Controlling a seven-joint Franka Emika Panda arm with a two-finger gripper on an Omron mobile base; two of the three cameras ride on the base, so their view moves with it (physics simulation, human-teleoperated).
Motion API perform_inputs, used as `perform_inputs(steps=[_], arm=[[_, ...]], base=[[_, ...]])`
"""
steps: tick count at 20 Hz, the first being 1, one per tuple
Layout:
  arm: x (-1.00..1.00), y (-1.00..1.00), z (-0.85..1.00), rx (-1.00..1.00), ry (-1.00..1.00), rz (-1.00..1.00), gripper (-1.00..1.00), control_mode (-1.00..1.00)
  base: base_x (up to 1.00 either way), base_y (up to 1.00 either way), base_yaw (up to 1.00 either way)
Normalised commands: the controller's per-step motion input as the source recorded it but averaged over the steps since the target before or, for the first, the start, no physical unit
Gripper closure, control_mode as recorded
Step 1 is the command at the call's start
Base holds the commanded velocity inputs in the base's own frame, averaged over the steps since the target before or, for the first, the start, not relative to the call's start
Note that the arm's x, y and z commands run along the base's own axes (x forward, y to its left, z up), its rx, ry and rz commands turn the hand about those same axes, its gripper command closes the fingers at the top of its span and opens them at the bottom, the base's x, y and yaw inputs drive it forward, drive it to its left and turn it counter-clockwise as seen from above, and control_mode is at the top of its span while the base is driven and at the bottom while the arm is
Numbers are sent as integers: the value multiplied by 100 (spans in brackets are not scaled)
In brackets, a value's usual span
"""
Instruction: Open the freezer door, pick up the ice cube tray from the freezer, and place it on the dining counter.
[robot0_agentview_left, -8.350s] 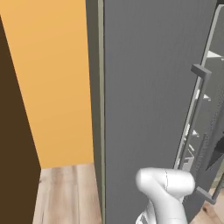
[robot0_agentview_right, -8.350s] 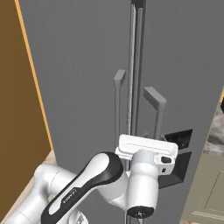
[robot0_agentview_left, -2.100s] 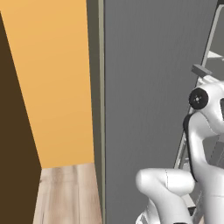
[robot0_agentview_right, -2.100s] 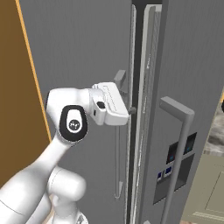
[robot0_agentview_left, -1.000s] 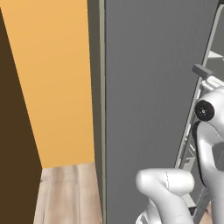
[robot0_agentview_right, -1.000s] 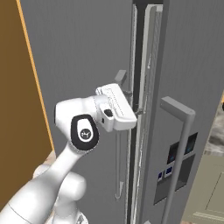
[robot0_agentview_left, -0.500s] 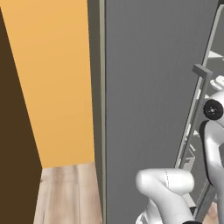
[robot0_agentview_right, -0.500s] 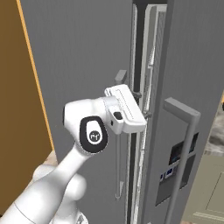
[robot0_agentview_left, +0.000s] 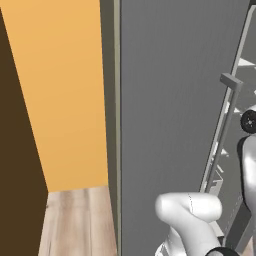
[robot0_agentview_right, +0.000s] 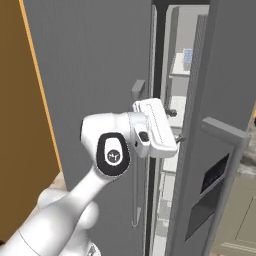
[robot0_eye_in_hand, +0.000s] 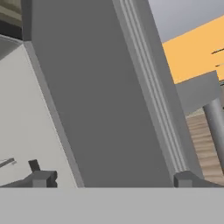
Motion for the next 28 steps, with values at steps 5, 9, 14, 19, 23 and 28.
perform_inputs(steps=[5, 9, 14, 19, 23, 28], arm=[[-17, -61, -4, 1, -5, -5, -100, -100], [-15, -72, -2, 3, -4, 0, -100, -100], [-11, -68, -1, 3, -3, 0, -100, -100], [-1, -46, -3, 1, -1, 0, -100, -100], [0, -36, -4, 1, 0, 2, -100, -100], [7, -36, -4, 2, 0, 5, -100, -100]], base=[[0, 0, 0], [0, 0, 0], [0, 0, 0], [0, 0, 0], [0, 0, 0], [0, 0, 0]])
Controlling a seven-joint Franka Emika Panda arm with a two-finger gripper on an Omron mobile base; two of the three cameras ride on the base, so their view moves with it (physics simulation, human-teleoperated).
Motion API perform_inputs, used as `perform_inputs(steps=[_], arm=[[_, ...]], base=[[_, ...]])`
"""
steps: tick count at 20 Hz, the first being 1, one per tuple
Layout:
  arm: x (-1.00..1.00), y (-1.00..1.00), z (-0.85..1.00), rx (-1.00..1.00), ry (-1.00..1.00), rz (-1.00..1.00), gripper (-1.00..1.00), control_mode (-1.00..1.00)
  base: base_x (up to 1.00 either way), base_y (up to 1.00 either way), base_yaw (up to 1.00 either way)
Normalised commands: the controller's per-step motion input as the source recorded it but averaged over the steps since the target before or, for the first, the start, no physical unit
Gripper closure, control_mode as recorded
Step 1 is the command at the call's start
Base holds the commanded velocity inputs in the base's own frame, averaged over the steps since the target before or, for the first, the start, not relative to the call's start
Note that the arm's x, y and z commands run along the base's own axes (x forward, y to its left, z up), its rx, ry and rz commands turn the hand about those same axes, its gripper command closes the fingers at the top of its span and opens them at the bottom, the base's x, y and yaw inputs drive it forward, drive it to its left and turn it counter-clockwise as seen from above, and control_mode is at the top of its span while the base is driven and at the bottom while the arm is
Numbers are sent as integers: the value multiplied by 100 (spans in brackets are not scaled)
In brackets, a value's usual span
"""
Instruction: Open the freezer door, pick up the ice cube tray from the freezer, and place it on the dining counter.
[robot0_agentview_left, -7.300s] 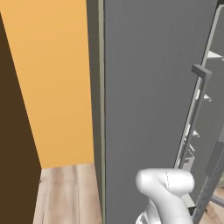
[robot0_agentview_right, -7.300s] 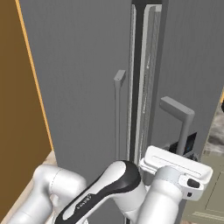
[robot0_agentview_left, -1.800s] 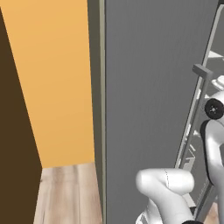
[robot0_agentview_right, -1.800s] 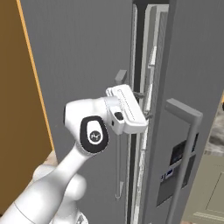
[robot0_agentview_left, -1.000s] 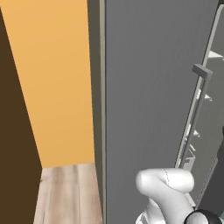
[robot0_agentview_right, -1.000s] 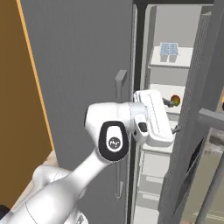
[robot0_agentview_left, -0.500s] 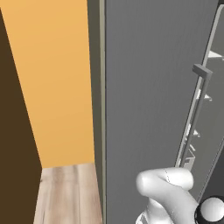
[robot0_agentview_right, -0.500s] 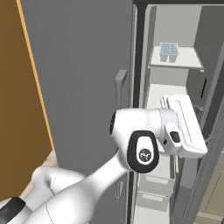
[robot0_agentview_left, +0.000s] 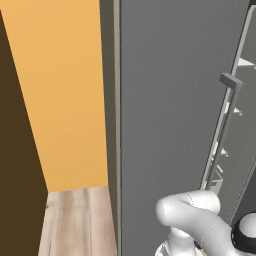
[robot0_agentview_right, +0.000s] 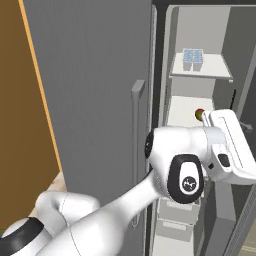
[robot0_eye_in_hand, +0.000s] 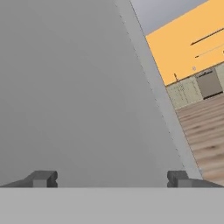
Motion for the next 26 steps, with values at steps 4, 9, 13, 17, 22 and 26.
perform_inputs(steps=[4, 9, 13, 17, 22, 26], arm=[[16, -42, -4, 3, 0, 9, -100, -100], [19, -41, -5, 2, 0, 10, -100, -100], [17, -34, -5, 2, 0, 10, -100, -100], [0, 45, 0, 0, 2, 3, -100, -100], [-4, 100, 0, -6, 2, 9, -100, -100], [-2, 100, 0, -6, 5, 15, -100, -100]], base=[[0, 0, 0], [0, 0, 0], [0, 0, 0], [0, 0, 0], [0, 0, 0], [0, 0, 0]])
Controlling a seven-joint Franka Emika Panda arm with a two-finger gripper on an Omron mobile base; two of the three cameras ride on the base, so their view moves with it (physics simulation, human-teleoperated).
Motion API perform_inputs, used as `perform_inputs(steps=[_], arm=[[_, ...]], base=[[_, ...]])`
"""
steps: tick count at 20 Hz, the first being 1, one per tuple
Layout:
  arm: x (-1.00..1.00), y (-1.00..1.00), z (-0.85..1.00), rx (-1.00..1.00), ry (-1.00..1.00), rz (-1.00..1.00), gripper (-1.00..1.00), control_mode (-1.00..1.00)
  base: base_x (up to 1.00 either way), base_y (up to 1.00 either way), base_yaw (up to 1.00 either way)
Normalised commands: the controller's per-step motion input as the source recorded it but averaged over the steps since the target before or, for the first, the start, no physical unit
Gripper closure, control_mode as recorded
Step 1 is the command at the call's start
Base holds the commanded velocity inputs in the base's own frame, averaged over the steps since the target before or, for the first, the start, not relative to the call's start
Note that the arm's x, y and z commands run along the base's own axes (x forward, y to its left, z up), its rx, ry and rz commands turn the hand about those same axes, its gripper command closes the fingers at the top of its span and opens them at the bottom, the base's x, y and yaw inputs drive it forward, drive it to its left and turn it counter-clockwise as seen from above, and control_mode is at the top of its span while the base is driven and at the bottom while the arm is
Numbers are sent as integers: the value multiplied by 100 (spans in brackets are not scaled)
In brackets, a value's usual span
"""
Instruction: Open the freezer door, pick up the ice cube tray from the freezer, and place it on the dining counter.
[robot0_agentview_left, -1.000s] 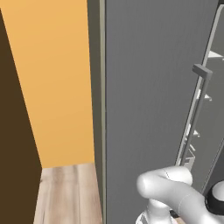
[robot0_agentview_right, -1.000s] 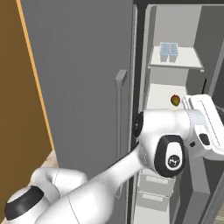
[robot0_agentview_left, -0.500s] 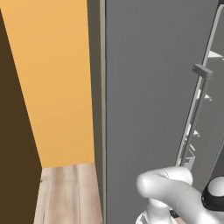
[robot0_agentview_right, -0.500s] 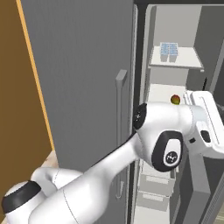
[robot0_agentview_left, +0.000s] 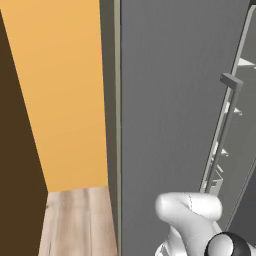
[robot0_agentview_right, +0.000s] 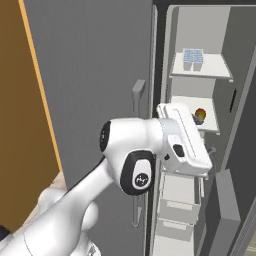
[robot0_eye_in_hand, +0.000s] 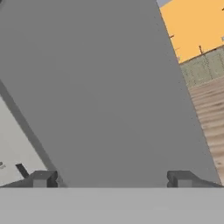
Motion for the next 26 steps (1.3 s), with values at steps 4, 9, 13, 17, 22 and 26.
perform_inputs(steps=[4, 9, 13, 17, 22, 26], arm=[[0, 100, 0, 0, 16, 32, -100, -100], [0, 97, 0, 0, 23, 49, -100, -100], [-2, 99, 1, 0, 27, 48, -100, -100], [-28, 67, 19, 0, 23, 27, -100, -100], [-21, 53, 26, 0, 18, 8, -100, -100], [-11, 22, 33, 0, 15, 0, -100, -100]], base=[[0, 0, 0], [0, 0, 0], [0, 0, 0], [0, 0, 0], [0, 0, 0], [0, 0, 0]])
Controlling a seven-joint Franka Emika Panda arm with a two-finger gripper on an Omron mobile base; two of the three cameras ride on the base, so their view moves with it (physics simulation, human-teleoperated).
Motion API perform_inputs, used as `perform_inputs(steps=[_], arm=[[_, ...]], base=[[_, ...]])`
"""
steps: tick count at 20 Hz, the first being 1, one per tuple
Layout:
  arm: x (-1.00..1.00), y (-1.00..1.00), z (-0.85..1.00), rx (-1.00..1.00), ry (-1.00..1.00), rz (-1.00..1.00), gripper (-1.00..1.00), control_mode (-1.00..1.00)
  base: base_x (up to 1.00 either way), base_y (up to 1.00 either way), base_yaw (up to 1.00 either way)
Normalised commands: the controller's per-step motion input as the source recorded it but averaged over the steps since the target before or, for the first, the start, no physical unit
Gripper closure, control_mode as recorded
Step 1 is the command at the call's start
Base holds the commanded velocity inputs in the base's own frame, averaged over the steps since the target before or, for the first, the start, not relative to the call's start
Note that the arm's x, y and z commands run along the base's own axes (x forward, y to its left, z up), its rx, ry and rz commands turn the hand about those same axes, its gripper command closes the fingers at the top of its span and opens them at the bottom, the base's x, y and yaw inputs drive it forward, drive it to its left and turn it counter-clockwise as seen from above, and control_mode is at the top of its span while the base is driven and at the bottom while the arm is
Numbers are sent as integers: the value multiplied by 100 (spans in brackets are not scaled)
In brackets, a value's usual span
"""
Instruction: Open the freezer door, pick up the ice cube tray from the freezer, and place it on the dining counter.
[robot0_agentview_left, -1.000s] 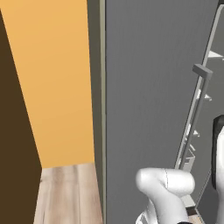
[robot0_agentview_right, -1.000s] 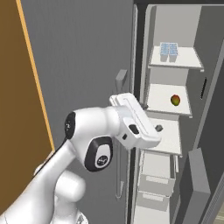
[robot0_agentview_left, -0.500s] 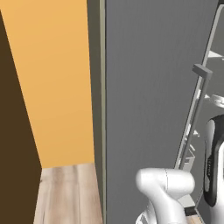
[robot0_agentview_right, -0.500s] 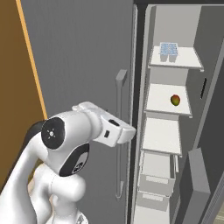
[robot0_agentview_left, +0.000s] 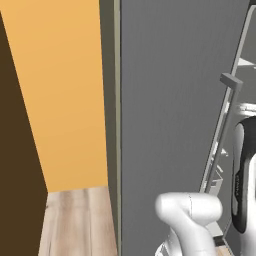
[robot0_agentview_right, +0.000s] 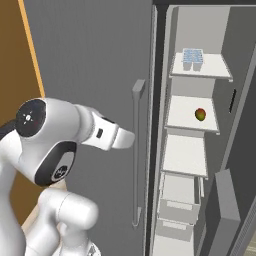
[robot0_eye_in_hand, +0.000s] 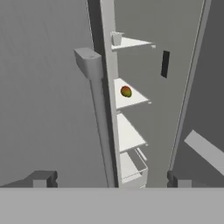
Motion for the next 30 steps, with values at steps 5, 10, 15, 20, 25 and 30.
perform_inputs(steps=[5, 10, 15, 20, 25, 30], arm=[[-8, 1, 20, 0, 12, 0, -100, -100], [-33, 0, 2, 0, 6, 7, -100, -100], [-4, 0, 0, 0, 1, 2, -100, 100], [0, 0, 0, 0, 0, 0, -100, 100], [0, 0, 0, 0, 0, 0, -100, 100], [0, 0, 0, 0, 0, 0, -100, 100]], base=[[0, 0, 0], [0, 0, 0], [2, -9, 0], [8, -56, 5], [8, -64, 6], [14, -52, 3]])
